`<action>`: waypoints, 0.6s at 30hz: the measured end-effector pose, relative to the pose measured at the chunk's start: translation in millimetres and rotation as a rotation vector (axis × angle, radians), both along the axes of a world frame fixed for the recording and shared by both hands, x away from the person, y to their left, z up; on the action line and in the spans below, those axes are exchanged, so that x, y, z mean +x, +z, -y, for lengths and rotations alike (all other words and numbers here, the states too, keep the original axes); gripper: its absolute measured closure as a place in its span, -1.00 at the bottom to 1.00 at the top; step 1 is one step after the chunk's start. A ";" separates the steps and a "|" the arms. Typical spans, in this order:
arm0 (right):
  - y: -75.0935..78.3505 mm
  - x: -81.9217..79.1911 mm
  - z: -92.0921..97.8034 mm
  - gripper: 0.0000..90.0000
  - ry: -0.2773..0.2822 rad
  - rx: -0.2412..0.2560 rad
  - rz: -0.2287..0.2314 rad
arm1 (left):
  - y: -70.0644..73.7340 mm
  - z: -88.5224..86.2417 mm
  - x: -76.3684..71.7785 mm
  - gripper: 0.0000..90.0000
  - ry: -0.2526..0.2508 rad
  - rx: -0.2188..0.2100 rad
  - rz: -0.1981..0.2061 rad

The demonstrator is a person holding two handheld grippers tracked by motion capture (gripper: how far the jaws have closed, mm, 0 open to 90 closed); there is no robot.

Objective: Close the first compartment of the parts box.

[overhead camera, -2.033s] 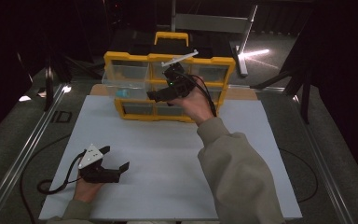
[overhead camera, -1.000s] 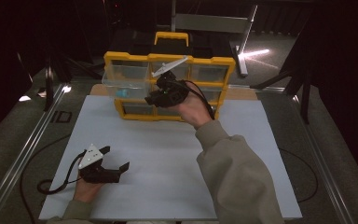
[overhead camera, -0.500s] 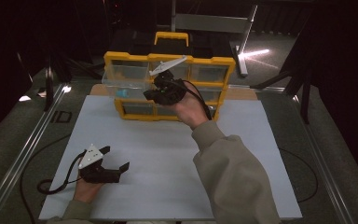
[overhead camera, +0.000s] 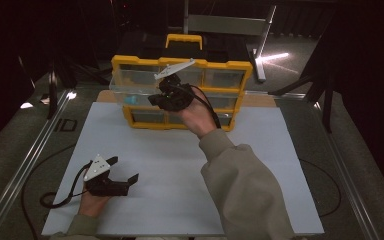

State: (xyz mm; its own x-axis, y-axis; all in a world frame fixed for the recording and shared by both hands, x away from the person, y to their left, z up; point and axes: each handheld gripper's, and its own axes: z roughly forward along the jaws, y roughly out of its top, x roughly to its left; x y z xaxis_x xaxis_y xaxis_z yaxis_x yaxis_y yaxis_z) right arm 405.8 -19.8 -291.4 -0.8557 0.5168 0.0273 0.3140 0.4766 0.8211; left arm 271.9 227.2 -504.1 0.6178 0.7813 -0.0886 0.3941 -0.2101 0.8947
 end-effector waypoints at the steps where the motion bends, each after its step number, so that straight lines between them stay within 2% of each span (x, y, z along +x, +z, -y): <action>1: 0.1 0.1 -0.7 1.00 0.000 0.001 0.000 | 0.1 0.0 -0.1 -1.00 0.000 0.000 0.000; 18: -3.1 4.6 -5.5 1.00 -0.023 0.013 -0.003 | 0.2 -0.2 -0.1 -1.00 -0.001 -0.002 0.000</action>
State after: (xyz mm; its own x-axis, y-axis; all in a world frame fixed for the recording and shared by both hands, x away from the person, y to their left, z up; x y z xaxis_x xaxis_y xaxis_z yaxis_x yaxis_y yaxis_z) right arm 410.4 -14.3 -294.5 -0.8435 0.5358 0.0365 0.3269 0.4582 0.8265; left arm 271.9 227.4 -503.9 0.6186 0.7805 -0.0900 0.3938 -0.2089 0.8952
